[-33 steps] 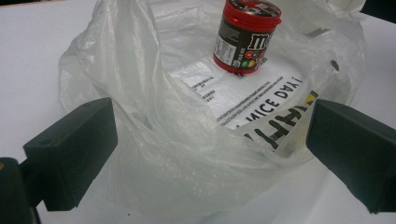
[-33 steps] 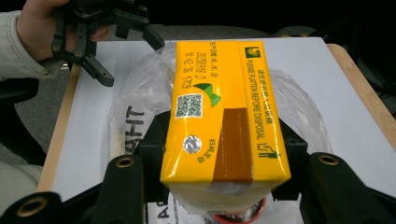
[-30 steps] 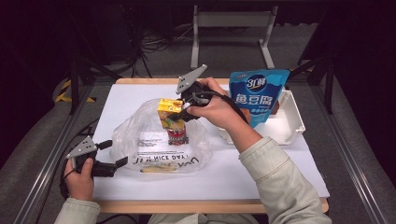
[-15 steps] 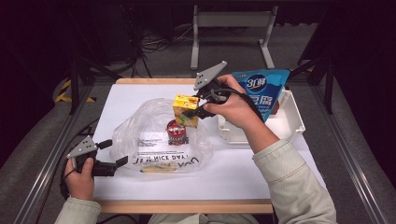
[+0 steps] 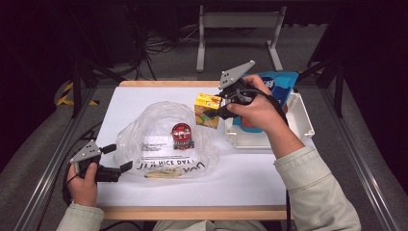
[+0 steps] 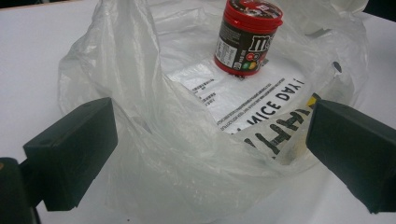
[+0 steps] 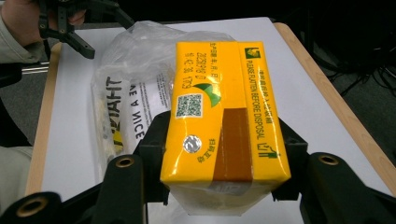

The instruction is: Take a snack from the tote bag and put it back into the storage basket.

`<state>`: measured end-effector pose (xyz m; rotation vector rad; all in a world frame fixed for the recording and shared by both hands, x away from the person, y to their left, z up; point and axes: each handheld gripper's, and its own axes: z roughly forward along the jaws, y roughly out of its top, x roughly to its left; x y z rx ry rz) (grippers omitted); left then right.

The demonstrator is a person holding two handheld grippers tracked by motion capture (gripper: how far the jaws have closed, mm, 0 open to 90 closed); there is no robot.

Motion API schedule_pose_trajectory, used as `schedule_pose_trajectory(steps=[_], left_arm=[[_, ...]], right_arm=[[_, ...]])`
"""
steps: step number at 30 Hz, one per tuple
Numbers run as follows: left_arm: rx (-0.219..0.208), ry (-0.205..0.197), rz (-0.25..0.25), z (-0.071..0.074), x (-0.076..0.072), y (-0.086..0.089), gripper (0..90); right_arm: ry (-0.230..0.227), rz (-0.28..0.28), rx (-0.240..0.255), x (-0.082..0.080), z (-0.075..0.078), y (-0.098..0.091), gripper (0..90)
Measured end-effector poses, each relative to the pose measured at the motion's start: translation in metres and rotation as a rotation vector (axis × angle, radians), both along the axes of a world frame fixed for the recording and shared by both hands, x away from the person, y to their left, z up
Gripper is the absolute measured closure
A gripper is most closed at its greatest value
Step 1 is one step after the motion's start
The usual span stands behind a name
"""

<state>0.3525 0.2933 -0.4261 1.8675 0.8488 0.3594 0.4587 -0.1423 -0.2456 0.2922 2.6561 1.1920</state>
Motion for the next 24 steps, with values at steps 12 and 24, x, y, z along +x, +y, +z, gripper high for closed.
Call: schedule_pose_trajectory(steps=[12,24], left_arm=[[0.002,-0.002,-0.002,0.000,0.000,-0.001,2.4],[0.002,-0.001,-0.003,0.000,0.000,-0.001,2.4]], right_arm=[[-0.009,-0.066,0.016,0.007,0.003,-0.035,51.1],[-0.012,-0.111,0.016,0.013,0.004,-0.060,51.1]])
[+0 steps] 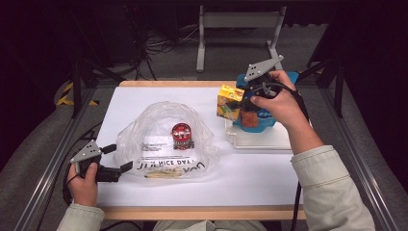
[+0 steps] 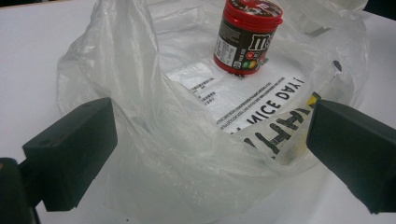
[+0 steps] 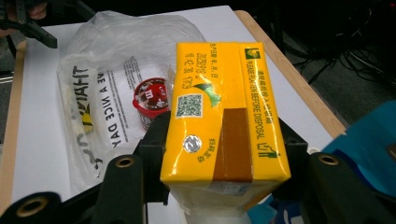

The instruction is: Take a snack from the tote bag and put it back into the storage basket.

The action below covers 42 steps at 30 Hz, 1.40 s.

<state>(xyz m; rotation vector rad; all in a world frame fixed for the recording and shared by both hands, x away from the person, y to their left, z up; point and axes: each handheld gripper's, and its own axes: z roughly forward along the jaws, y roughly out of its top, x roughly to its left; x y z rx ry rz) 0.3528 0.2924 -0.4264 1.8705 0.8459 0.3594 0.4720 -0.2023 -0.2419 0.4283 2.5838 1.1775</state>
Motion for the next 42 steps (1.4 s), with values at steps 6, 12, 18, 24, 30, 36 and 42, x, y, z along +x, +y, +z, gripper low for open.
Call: schedule_pose_trajectory(steps=[6,12,18,24,30,36,42], left_arm=[[0.000,0.001,-0.002,0.000,0.000,0.000,2.4],[0.004,0.004,-0.004,0.000,0.000,-0.001,2.4],[0.003,0.006,-0.006,-0.001,0.001,-0.003,2.4],[0.003,0.007,-0.004,-0.001,0.001,-0.003,2.4],[0.004,0.008,-0.005,-0.001,0.000,-0.003,2.3],[0.005,0.008,-0.006,-0.001,0.000,-0.003,2.4],[0.004,0.009,-0.006,-0.001,0.001,-0.003,2.4]], right_arm=[[-0.002,-0.025,-0.006,0.002,0.000,-0.013,51.1],[0.004,-0.049,0.000,0.006,-0.007,-0.028,51.1],[0.011,-0.065,0.006,0.009,-0.014,-0.040,51.1],[0.019,-0.070,-0.001,0.011,-0.024,-0.048,51.1],[0.025,-0.066,-0.018,0.011,-0.033,-0.050,51.1],[0.043,-0.066,-0.029,0.013,-0.046,-0.051,51.1],[0.050,-0.065,-0.038,0.015,-0.056,-0.051,51.1]])
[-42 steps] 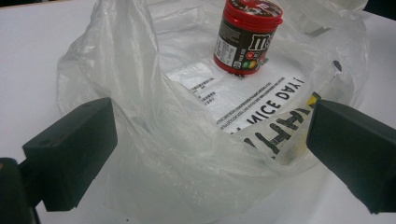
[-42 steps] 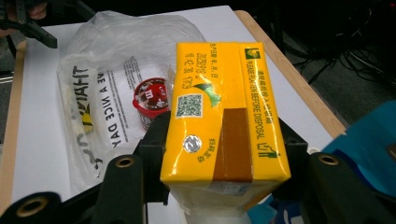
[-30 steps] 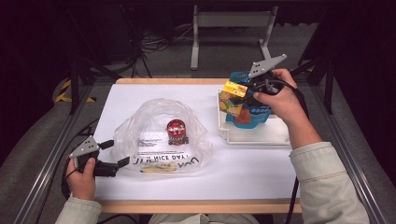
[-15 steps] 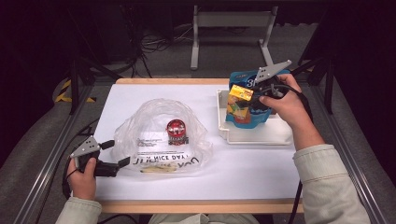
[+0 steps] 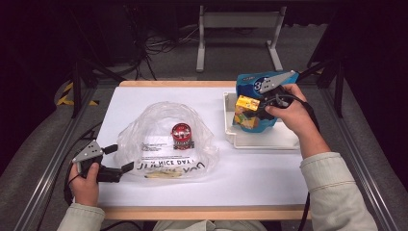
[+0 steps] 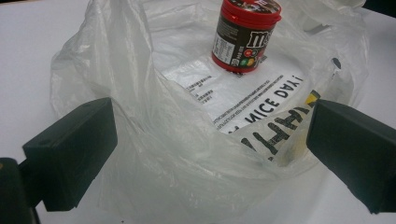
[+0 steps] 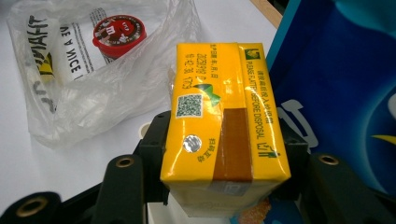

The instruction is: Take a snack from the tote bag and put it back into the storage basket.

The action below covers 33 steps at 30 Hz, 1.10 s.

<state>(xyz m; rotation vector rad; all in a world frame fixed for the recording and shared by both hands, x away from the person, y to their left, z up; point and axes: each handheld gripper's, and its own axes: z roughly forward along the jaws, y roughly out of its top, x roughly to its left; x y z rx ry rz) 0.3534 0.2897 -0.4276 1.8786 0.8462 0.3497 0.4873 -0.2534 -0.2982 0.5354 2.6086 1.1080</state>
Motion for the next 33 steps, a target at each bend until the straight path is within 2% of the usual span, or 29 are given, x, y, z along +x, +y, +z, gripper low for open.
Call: schedule_pose_trajectory(steps=[10,33], left_arm=[[0.001,0.000,0.001,0.000,0.000,0.000,2.4],[-0.003,0.003,0.003,0.000,-0.001,0.001,2.4]], right_arm=[[0.028,0.010,-0.026,0.002,-0.021,0.003,51.1],[0.065,0.021,-0.036,0.002,-0.052,0.004,51.0]])
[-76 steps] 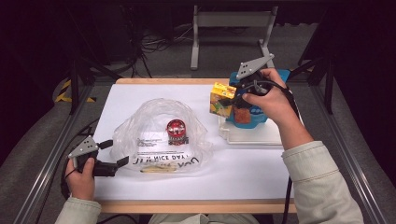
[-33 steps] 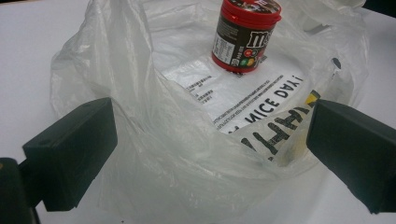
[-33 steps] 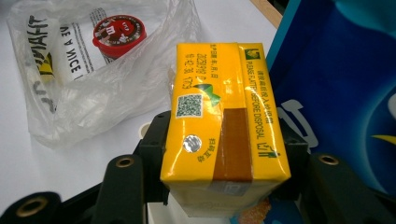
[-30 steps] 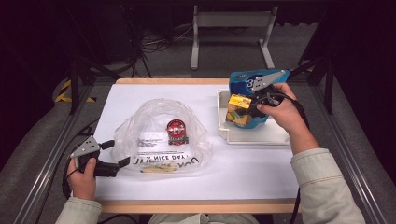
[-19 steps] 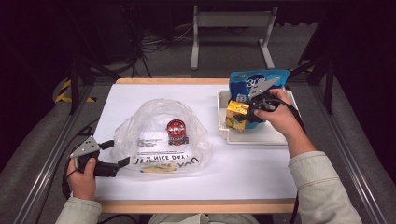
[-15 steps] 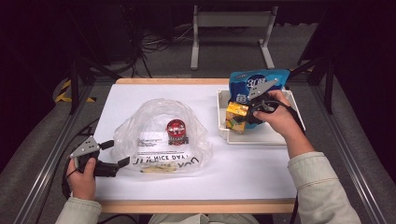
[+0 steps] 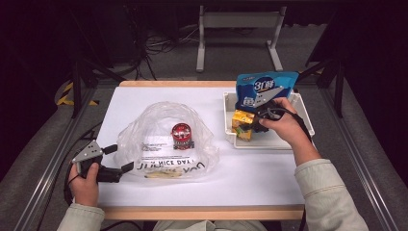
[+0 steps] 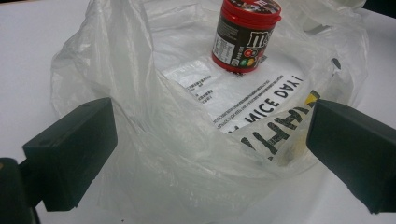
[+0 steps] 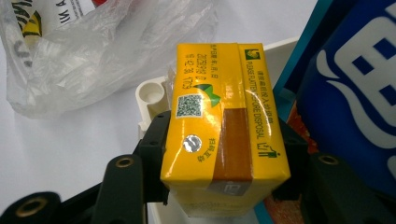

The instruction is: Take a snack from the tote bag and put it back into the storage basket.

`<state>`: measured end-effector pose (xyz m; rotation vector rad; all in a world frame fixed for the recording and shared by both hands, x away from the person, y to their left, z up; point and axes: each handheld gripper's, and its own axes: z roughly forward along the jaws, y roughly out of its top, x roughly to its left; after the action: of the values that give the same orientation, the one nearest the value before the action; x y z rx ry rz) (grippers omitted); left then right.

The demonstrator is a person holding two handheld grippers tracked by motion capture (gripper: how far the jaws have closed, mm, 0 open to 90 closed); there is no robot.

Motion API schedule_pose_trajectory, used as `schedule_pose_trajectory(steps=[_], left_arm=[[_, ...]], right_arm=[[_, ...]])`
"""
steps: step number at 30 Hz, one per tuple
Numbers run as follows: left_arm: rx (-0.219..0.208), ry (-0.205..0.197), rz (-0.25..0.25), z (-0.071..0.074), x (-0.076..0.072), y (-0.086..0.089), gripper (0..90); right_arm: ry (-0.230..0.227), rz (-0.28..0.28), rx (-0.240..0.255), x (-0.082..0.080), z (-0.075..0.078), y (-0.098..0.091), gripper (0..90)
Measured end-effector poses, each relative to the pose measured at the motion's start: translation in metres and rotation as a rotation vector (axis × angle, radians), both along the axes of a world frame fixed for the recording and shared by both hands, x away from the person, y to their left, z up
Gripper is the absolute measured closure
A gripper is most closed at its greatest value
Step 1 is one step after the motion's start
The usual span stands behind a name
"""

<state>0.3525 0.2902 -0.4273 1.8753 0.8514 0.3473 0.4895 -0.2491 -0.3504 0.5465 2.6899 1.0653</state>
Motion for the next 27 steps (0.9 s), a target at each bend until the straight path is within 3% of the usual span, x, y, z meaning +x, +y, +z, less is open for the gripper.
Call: schedule_pose_trajectory(steps=[27], left_arm=[[0.003,0.001,-0.004,0.000,0.000,0.000,2.4]], right_arm=[[0.027,0.021,0.005,0.000,-0.016,-0.002,50.5]])
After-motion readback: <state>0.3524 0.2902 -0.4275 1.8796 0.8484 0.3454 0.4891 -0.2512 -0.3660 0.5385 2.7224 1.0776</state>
